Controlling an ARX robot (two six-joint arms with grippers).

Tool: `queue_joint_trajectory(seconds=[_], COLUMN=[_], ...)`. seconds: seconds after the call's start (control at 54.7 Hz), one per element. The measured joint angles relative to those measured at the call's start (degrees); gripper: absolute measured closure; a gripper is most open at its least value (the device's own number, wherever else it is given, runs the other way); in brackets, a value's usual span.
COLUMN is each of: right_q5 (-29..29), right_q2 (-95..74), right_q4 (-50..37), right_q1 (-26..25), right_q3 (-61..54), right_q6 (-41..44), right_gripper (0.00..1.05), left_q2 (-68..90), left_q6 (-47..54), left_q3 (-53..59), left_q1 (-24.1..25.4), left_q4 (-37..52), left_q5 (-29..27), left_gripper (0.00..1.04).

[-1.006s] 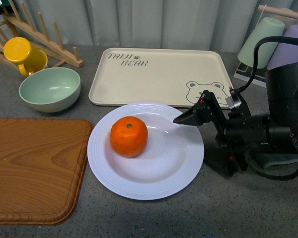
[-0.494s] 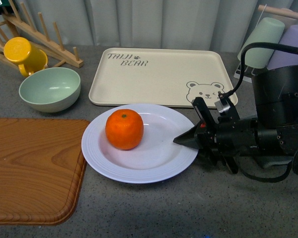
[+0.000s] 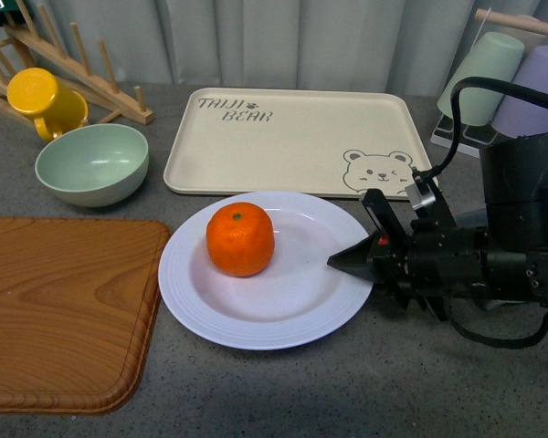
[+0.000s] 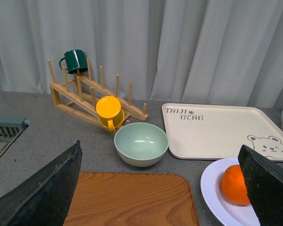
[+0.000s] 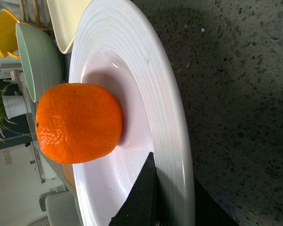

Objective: Place orange and plate with both arms

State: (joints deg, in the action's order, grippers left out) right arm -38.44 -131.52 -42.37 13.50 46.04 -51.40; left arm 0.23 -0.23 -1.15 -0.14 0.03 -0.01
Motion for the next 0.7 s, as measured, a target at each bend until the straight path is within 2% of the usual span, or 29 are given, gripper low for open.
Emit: queue_joint_trajectory(seconds=[0.274, 0.494, 0.695], right_q5=[-0.8, -0.9, -0.6], right_q2=[4.9, 5.4, 2.3], right_q4=[-4.1, -0.4, 5.6], right_q1=[-2.4, -4.7, -5.5], right_q3=[-2.1, 3.4, 14.2], right_q6=[-2.0, -1.9, -1.9], right_gripper=[1.01, 1.01, 1.01], left_q2=[0.0, 0.0, 0.0], left_q6=[0.0, 0.0, 0.0], left_q3=[0.0, 0.0, 0.0], left_q1=[0.0, 0.0, 0.0], left_q4=[0.0, 0.0, 0.0], left_q5=[0.0, 0.0, 0.0], left_gripper=[0.06, 0.06, 0.06])
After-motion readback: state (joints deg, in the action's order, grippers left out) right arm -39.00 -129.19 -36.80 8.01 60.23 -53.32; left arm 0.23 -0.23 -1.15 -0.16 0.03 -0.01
